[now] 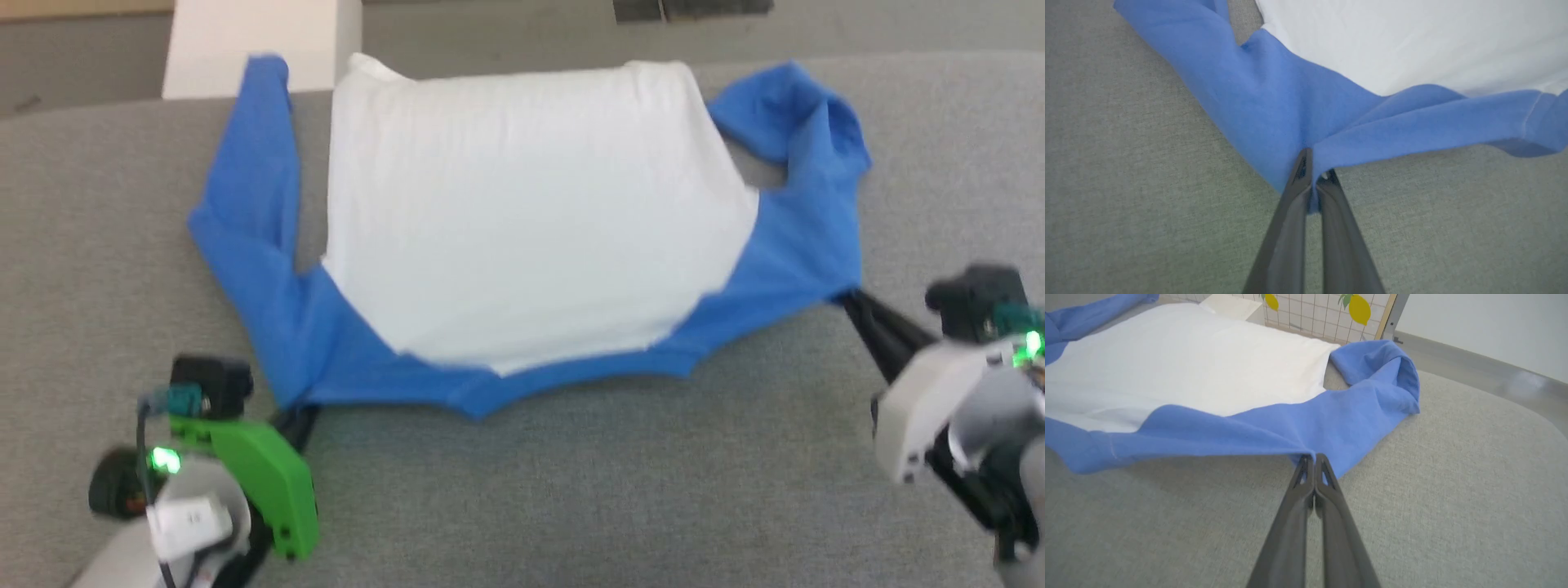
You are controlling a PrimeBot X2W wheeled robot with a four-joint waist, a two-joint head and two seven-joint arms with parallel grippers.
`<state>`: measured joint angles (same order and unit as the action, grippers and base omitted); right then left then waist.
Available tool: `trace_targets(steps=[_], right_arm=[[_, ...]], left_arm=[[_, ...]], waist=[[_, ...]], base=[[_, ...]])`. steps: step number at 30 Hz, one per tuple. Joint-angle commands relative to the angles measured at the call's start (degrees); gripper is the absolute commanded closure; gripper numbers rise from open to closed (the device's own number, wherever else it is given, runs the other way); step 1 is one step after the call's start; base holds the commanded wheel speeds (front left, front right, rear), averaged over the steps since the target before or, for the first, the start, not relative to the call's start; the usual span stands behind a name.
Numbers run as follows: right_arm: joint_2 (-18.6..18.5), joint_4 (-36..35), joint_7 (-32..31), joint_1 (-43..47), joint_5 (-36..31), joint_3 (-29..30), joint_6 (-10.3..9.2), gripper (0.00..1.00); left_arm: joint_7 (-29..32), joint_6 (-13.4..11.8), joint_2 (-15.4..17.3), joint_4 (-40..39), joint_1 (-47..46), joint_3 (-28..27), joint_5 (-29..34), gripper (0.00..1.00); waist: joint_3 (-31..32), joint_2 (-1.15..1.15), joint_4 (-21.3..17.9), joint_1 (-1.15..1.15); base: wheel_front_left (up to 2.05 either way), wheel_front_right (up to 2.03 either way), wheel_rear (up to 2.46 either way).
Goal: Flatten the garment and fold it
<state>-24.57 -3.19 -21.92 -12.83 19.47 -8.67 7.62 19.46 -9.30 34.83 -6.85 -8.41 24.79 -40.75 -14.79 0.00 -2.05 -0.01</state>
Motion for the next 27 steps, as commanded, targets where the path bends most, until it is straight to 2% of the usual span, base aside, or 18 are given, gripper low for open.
trace_targets(steps=[1,8,12,18,24,25,26,27], right_arm=[[0.76,-1.30,-1.01,2.59,-0.47,1.73,-0.13,1.00],[4.11,-8.06,-9.14,15.98,-1.64,6.11,-0.13,1.00],[6.52,-10.01,-12.94,21.31,-1.51,6.82,-0.13,1.00],[9.07,-9.18,-16.62,26.30,-2.20,5.70,-0.13,1.00],[11.27,-8.06,-17.00,28.20,-2.09,5.51,-0.13,1.00],[11.47,-7.89,-16.88,28.35,-2.13,5.58,-0.13,1.00],[11.75,-7.70,-16.41,28.45,-2.12,5.84,-0.13,1.00],[11.85,-7.61,-15.99,28.45,-2.12,5.98,-0.13,1.00]], left_arm=[[0.58,-1.09,1.01,-0.75,2.70,-0.20,-0.44,1.00],[1.26,-4.46,1.27,-4.67,11.47,0.14,-2.29,1.00],[0.57,-5.27,1.14,-4.34,14.27,1.01,-1.82,1.00],[-0.33,-4.55,-1.21,-2.81,15.66,3.65,-1.76,1.00],[-3.68,-4.27,-2.86,0.94,15.49,3.77,-1.07,1.00],[-4.31,-4.26,-3.15,1.35,15.37,3.67,-1.00,0.95],[-4.85,-4.02,-3.52,1.79,15.33,3.66,-1.15,1.00],[-5.27,-3.88,-3.71,2.09,15.27,3.64,-1.17,1.00]], waist=[[3.34,0.00,1.49,0.01],[4.65,0.00,2.35,0.01],[4.78,0.00,2.62,0.01],[4.58,0.00,2.74,0.01],[4.93,0.00,2.52,0.01],[5.04,0.00,2.52,0.01],[5.24,0.00,2.51,0.01],[5.38,0.00,2.49,0.01]], base=[[0.00,0.00,0.00],[0.00,0.00,0.00],[0.00,0.00,0.00],[0.00,0.00,0.00],[0.00,0.00,0.00],[0.00,0.00,0.00],[0.00,0.00,0.00],[0.00,0.00,0.00]])
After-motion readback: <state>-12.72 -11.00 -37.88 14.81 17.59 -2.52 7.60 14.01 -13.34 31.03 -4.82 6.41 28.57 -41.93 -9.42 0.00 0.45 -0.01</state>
